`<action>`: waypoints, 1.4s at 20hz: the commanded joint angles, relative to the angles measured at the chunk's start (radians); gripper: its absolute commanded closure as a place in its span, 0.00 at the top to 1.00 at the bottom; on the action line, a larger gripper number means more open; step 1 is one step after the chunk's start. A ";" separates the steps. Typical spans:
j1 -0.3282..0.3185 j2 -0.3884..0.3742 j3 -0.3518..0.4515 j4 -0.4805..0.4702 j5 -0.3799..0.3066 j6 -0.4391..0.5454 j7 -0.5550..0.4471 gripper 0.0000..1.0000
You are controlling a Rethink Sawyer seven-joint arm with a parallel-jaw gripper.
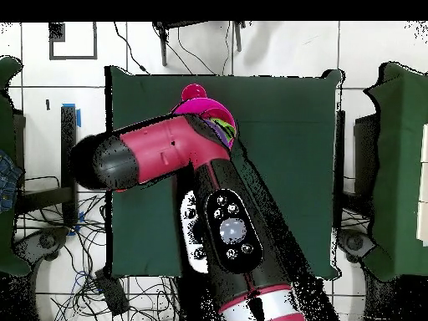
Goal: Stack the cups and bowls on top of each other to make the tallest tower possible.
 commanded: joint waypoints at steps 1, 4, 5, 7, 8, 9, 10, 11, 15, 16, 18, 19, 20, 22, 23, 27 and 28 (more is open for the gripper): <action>0.125 0.118 -0.096 -0.034 -0.043 -0.003 0.213 1.00; 0.140 0.145 -0.092 -0.039 -0.065 -0.074 0.160 1.00; 0.140 0.156 -0.096 -0.029 -0.066 -0.085 0.148 1.00; 0.148 0.186 -0.109 -0.034 -0.100 -0.114 0.111 1.00; 0.153 0.198 -0.115 -0.037 -0.108 -0.123 0.100 1.00; 0.148 0.217 -0.113 -0.037 -0.114 -0.139 0.082 1.00; 0.144 0.227 -0.113 -0.033 -0.111 -0.135 0.067 1.00; 0.140 0.237 -0.113 -0.028 -0.108 -0.131 0.053 1.00; 0.141 0.282 -0.121 -0.034 -0.127 -0.130 0.022 1.00; 0.144 0.290 -0.125 -0.038 -0.131 -0.131 0.024 1.00; 0.151 0.317 -0.132 -0.059 -0.141 -0.130 0.021 1.00; 0.156 0.332 -0.135 -0.075 -0.147 -0.117 0.013 1.00; 0.158 0.336 -0.135 -0.079 -0.148 -0.114 0.010 1.00; 0.159 0.354 -0.134 -0.089 -0.142 -0.103 0.011 1.00; 0.157 0.359 -0.129 -0.089 -0.136 -0.099 0.008 1.00; 0.150 0.376 -0.087 -0.075 -0.111 -0.118 -0.009 1.00; 0.149 0.380 -0.078 -0.074 -0.105 -0.117 -0.013 1.00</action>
